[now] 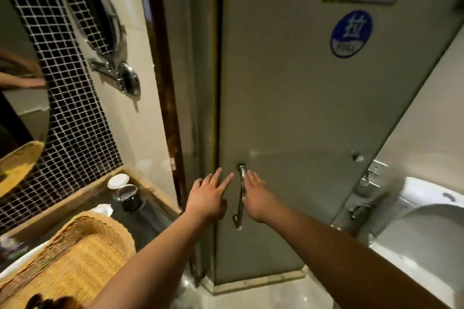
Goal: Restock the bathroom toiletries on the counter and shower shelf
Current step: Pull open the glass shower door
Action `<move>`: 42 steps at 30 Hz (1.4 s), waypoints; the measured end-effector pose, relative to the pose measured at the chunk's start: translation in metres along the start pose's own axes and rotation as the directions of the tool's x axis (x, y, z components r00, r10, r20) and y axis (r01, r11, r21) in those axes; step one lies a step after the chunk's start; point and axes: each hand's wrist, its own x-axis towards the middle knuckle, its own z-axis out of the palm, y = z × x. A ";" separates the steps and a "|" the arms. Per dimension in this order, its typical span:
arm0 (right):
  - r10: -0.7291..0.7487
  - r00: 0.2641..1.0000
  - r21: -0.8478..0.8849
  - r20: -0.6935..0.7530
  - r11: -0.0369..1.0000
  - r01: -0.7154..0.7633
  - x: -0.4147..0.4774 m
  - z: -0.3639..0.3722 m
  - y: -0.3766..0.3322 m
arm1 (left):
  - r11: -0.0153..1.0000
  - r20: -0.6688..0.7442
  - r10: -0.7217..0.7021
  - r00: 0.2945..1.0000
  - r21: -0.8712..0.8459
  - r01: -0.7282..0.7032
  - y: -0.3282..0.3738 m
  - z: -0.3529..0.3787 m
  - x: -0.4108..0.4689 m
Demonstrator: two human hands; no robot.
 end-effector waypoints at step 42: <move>0.468 0.867 0.685 -0.168 0.688 -0.239 -0.051 0.057 -0.003 | 0.853 0.017 0.507 0.862 -0.152 -0.499 0.034 0.047 -0.012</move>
